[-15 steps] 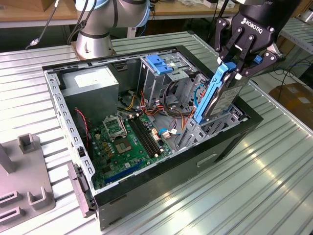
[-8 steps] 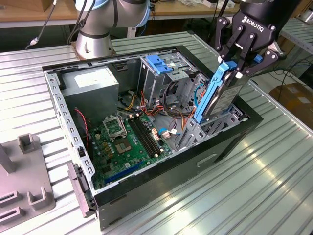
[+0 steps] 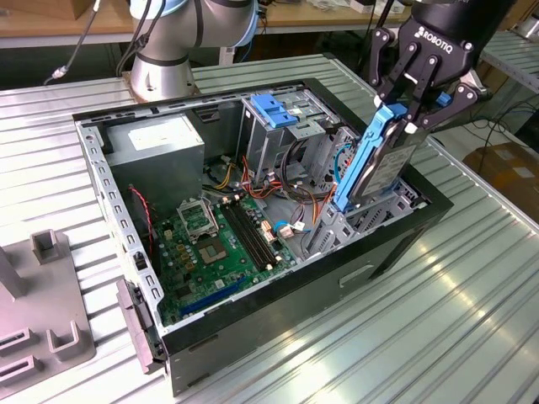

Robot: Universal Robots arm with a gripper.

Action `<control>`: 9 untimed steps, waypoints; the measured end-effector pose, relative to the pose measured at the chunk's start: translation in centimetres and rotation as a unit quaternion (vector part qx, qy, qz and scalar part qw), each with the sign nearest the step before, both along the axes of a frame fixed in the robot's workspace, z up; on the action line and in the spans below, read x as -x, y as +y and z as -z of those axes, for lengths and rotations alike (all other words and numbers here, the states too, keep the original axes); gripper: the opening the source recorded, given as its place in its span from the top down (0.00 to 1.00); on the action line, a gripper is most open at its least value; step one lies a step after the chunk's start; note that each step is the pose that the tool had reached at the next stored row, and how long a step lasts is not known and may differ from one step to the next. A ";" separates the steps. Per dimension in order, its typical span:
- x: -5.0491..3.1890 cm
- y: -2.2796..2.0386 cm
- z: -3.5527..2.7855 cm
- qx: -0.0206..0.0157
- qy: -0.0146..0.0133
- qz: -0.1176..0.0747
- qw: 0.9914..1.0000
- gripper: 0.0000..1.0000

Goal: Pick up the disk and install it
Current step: 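Insert the disk into the insertion slot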

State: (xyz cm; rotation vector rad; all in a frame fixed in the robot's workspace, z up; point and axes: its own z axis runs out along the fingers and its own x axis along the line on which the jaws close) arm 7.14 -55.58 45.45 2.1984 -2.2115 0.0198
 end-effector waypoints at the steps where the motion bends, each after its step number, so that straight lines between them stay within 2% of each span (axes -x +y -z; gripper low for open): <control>1: 0.00 0.01 0.02 0.000 0.000 0.000 1.000 0.63; 9: 0.00 0.23 0.28 0.000 0.000 0.000 1.000 0.63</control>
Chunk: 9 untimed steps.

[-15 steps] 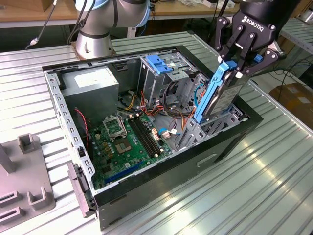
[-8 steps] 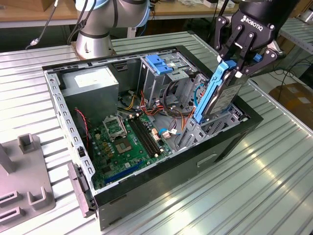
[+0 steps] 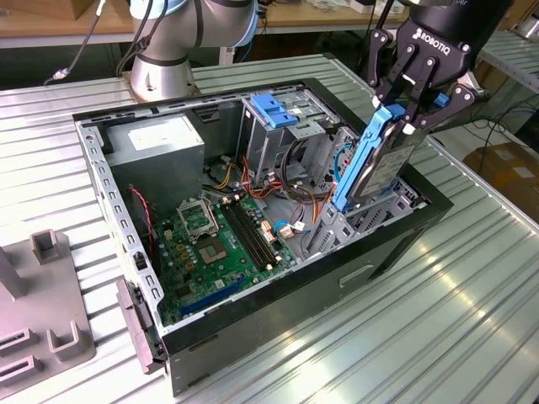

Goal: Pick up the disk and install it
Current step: 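Insert the disk into the insertion slot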

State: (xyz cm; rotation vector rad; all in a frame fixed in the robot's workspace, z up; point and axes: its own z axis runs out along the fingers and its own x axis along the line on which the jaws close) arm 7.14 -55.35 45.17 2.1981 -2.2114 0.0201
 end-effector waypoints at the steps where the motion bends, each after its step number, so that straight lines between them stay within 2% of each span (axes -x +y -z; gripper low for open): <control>1: 0.00 0.06 0.13 0.000 0.000 0.000 1.000 0.63; 9: 0.00 0.07 0.93 0.000 0.000 0.000 1.000 0.63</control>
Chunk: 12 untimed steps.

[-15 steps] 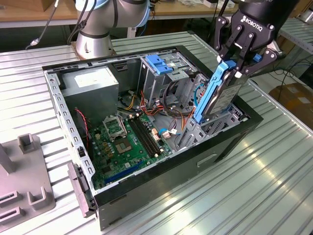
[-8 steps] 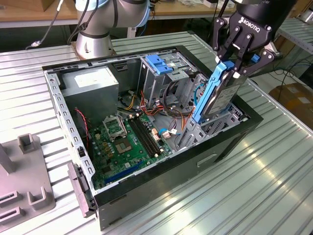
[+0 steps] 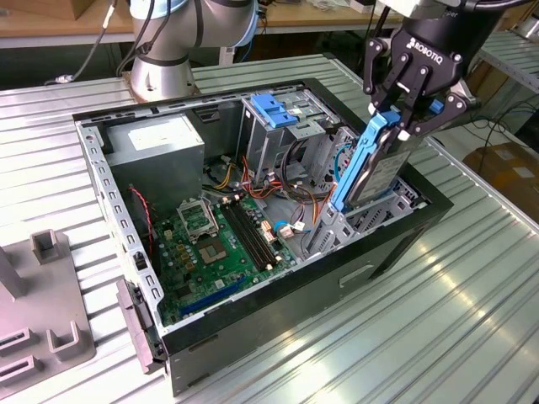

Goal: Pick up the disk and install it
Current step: 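Insert the disk into the insertion slot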

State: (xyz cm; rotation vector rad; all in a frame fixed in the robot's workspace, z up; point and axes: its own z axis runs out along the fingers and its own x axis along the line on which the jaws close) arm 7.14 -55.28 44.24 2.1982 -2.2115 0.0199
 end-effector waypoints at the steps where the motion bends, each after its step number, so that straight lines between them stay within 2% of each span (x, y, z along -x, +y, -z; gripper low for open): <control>1: 0.00 0.00 0.01 0.000 0.000 0.000 1.000 0.63; 12: 0.00 0.00 0.04 0.000 0.000 0.000 1.000 0.63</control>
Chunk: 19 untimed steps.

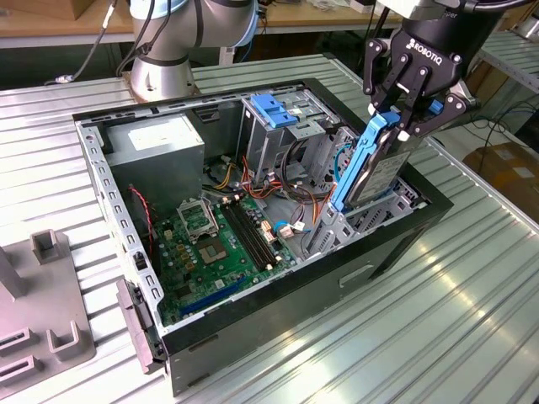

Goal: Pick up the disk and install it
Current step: 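Insert the disk into the insertion slot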

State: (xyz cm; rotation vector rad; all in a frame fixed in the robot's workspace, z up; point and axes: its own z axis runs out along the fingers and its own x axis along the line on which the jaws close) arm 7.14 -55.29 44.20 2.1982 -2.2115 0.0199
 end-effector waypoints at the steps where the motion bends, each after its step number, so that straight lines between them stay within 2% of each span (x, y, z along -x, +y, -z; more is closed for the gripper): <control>1: 0.00 0.00 0.00 0.000 0.000 0.000 1.000 0.63; 12: 0.00 0.00 0.03 0.000 0.000 0.000 1.000 0.63; 19: 0.00 0.00 0.38 0.000 0.000 0.000 1.000 0.63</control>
